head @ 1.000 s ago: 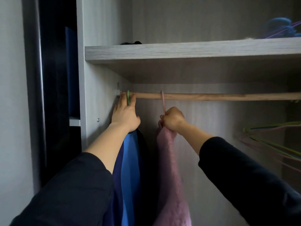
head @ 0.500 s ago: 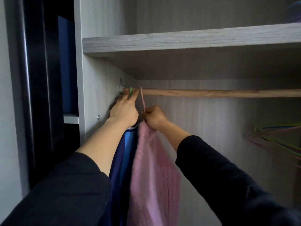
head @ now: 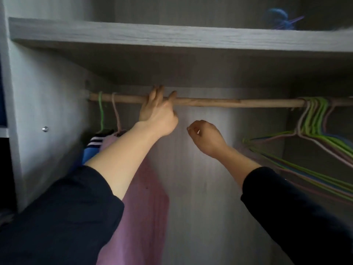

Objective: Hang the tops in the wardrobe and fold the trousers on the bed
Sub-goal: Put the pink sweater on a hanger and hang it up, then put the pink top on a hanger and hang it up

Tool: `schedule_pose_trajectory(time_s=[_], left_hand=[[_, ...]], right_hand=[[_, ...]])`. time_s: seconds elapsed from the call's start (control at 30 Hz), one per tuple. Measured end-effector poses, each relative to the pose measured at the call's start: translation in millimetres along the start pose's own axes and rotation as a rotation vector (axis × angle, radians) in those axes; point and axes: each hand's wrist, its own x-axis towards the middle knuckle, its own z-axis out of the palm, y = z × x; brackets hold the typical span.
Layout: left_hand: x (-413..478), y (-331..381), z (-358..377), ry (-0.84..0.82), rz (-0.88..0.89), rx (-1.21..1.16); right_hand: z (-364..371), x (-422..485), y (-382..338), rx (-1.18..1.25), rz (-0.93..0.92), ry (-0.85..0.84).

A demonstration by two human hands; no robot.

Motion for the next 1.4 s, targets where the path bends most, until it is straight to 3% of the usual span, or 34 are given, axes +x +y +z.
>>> schedule_pose_trajectory(time_s=[0.37, 0.57, 0.73, 0.83, 1.0, 1.17, 1.27, 1.4], left_hand=[[18, 144, 67, -0.018, 0.19, -0.163], [20, 163, 91, 0.167, 0.211, -0.188], [22, 160, 100, 0.23, 0.251, -0.164], [22, 163, 102, 0.246, 0.245, -0.171], [24, 164, 105, 0.25, 0.233, -0.169], [23, 165, 100, 0.209, 0.217, -0.164], [22, 162, 96, 0.164, 0.223, -0.152], [3, 168, 91, 0.02, 0.154, -0.249]], right_hand=[[-148, -77, 110, -0.64, 0.139, 0.222], [-180, -102, 158, -1.085, 0.135, 0.133], [-189, -98, 166, -1.204, 0.135, 0.013], [-189, -95, 165, -1.111, 0.207, 0.026], [-194, -86, 148, -0.515, 0.44, 0.094], [-195, -68, 136, -0.198, 0.424, 0.211], [-189, -72, 130, -0.096, 0.375, 0.212], [-174, -100, 133, -0.131, 0.353, 0.125]])
